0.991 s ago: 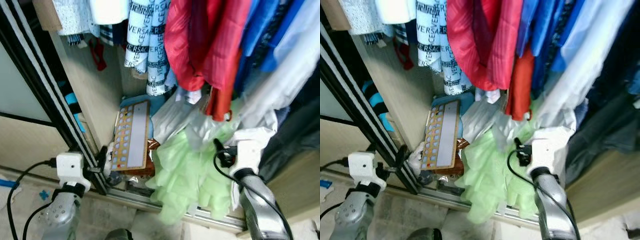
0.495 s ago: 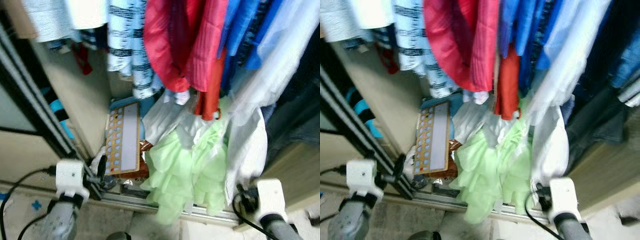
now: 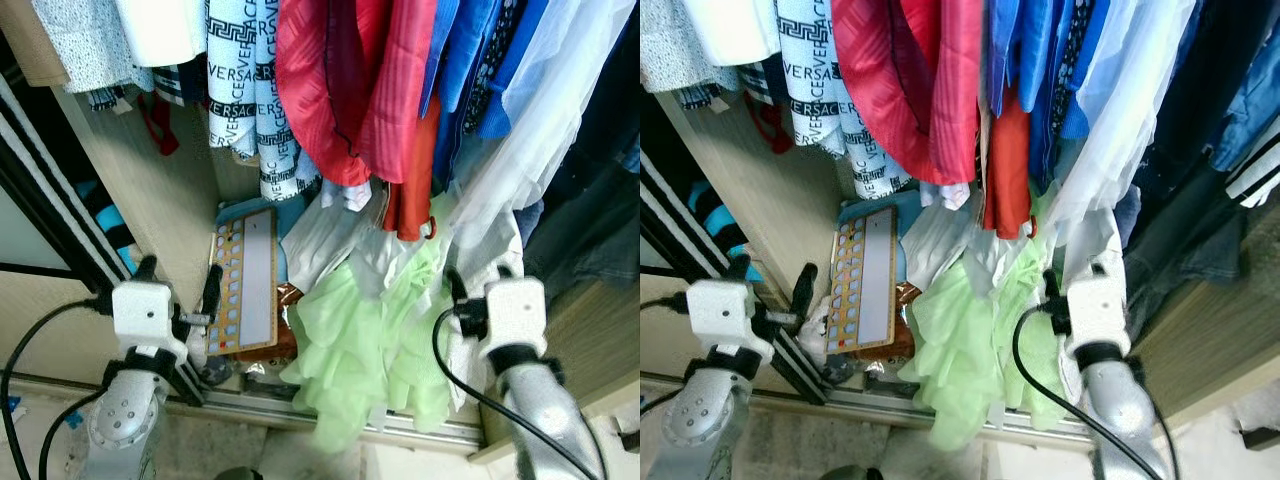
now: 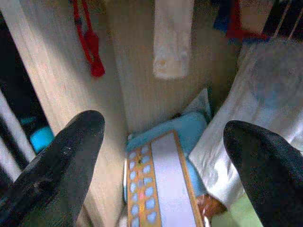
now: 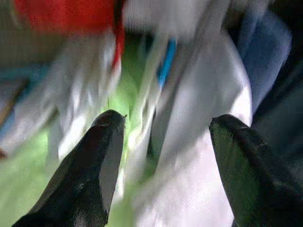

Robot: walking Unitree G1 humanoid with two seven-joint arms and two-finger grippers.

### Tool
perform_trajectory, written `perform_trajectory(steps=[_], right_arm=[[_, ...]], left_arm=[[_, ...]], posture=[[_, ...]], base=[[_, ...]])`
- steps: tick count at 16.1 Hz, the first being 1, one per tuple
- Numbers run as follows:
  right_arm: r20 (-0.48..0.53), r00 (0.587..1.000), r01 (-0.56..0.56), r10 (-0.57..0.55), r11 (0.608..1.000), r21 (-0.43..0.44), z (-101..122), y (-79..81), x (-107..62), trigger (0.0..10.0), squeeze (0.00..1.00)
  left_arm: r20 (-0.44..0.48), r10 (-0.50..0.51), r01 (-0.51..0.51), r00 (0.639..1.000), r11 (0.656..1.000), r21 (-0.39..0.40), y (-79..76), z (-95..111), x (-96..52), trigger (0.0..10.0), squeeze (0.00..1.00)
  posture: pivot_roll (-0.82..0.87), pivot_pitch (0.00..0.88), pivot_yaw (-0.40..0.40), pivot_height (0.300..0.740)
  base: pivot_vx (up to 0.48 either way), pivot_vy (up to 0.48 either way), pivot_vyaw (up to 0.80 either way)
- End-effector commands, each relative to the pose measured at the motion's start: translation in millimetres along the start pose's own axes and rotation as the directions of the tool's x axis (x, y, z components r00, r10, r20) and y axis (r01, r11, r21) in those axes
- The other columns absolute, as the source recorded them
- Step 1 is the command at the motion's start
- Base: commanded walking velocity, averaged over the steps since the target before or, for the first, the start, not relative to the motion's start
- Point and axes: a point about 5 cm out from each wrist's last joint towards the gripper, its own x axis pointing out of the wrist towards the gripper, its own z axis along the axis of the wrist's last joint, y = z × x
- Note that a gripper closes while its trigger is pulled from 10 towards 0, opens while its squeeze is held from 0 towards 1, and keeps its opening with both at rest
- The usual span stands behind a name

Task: Clean up the room

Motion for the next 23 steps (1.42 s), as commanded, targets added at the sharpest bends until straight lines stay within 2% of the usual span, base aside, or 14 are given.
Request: perform_trajectory(steps=[1, 3, 6, 11, 13, 15, 17, 19, 23], right_arm=[[0.041, 0.999, 0.031, -0.031, 0.999, -0.007, 4.1, -4.8, 4.3, 10.0, 0.00], [0.085, 0.996, 0.001, -0.002, 1.000, 0.005, 15.2, -0.5, 7.7, 10.0, 0.00], [0.116, 0.993, -0.028, 0.023, 0.999, 0.046, 29.0, 4.3, 12.6, 10.0, 0.00], [0.186, 0.981, -0.055, 0.049, 0.998, 0.027, 47.7, -1.1, 14.8, 10.0, 0.00], [0.180, 0.983, -0.053, 0.047, 0.998, 0.030, 48.1, -4.0, 19.7, 10.0, 0.00], [0.180, 0.983, -0.054, 0.048, 0.998, 0.029, 48.4, -4.2, 19.6, 10.0, 0.00], [0.148, 0.989, -0.036, 0.022, 0.995, 0.092, 45.1, -2.6, 15.8, 10.0, 0.00], [0.123, 0.992, -0.034, 0.020, 0.993, 0.116, 39.8, 0.9, 14.3, 10.0, 0.00], [0.124, 0.992, -0.039, 0.022, 0.990, 0.133, 41.5, 3.0, 16.1, 10.0, 0.00]], left_arm=[[-0.009, 0.039, -0.039, 0.999, 0.999, -0.024, 6.4, -2.0, -1.7, 10.0, 0.00], [-0.007, 0.044, -0.045, 0.999, 0.998, -0.035, 3.6, 1.2, -2.0, 10.0, 0.00], [0.022, 0.055, -0.055, 0.998, 0.998, -0.007, 0.1, 6.5, -0.8, 10.0, 0.00], [0.047, 0.069, -0.068, 0.996, 0.997, -0.027, 3.2, 10.8, -5.5, 10.0, 0.00], [0.046, -0.040, 0.043, 0.998, 0.997, -0.071, -6.7, 12.0, -2.0, 10.0, 0.00], [0.049, -0.048, 0.051, 0.998, 0.996, -0.067, -6.9, 13.0, -1.6, 10.0, 0.00], [0.063, -0.059, 0.063, 0.996, 0.996, -0.056, -1.8, 18.5, 0.6, 10.0, 0.00], [0.073, -0.018, 0.020, 0.997, 0.999, -0.028, 0.8, 19.7, 4.8, 10.0, 0.00], [0.078, -0.025, 0.029, 0.997, 0.998, -0.049, -3.5, 21.9, 7.4, 10.0, 0.00]], posture=[[-0.08, 0.000, 0.016, 0.740], [-0.08, 0.000, 0.014, 0.740], [-0.08, 0.000, 0.010, 0.740], [-0.07, 0.000, -0.012, 0.740], [-0.07, 0.000, -0.018, 0.740], [-0.07, 0.000, -0.018, 0.740], [-0.08, 0.000, -0.006, 0.740], [-0.08, 0.000, -0.005, 0.740], [-0.08, 0.000, 0.002, 0.740]], base=[[0.000, 0.000, 0.00], [0.000, 0.000, 0.00], [0.000, 0.000, 0.00], [0.000, 0.000, 0.00], [0.000, 0.000, 0.00], [0.000, 0.000, 0.00], [0.000, 0.000, 0.00], [0.000, 0.000, 0.00], [0.000, 0.000, 0.00]])
